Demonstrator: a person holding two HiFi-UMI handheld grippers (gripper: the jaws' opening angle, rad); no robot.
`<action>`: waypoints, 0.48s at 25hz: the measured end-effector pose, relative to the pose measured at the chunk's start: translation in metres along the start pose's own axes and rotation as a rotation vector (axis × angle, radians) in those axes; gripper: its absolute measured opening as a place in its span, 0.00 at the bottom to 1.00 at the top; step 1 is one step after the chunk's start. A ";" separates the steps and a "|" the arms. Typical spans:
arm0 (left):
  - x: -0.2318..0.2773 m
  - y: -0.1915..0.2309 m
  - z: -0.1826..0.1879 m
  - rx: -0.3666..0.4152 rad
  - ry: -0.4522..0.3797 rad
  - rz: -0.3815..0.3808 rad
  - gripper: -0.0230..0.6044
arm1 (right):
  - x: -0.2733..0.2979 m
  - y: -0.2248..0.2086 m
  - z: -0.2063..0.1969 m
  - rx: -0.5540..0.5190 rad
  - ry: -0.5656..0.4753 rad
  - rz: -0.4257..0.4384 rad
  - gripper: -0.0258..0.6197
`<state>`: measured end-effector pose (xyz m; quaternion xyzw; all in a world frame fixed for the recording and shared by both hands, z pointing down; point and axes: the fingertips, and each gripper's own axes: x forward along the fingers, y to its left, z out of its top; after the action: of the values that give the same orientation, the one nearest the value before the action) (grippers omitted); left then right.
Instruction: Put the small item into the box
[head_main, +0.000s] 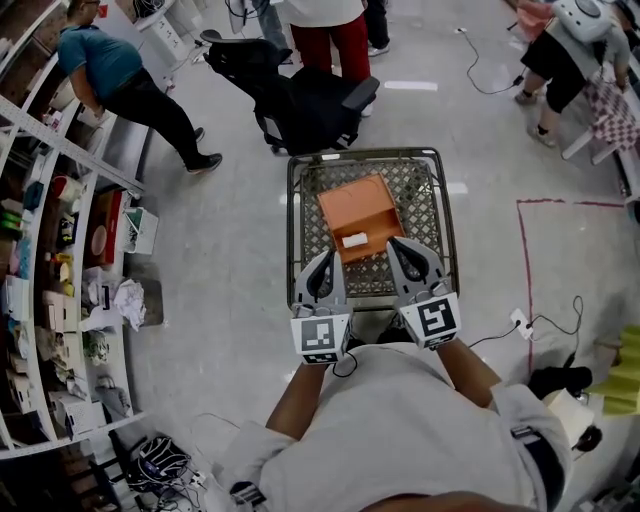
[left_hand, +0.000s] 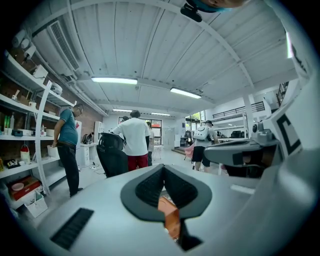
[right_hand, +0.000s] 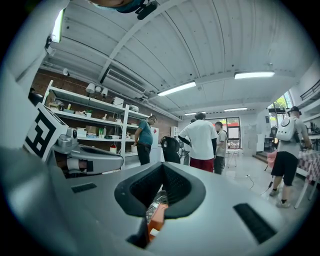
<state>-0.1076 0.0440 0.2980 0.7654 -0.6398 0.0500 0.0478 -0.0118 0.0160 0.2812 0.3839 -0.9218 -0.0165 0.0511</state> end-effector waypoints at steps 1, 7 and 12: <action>0.001 0.000 -0.001 -0.002 0.001 -0.002 0.05 | 0.000 0.000 -0.001 0.000 -0.001 -0.001 0.04; 0.004 -0.001 0.005 0.000 -0.006 -0.015 0.05 | 0.000 -0.001 0.005 -0.006 -0.005 -0.006 0.04; 0.003 -0.004 0.005 -0.003 -0.006 -0.027 0.05 | -0.002 0.001 0.008 -0.010 -0.007 -0.009 0.04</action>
<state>-0.1028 0.0411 0.2931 0.7740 -0.6297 0.0461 0.0477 -0.0122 0.0180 0.2729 0.3879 -0.9201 -0.0226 0.0497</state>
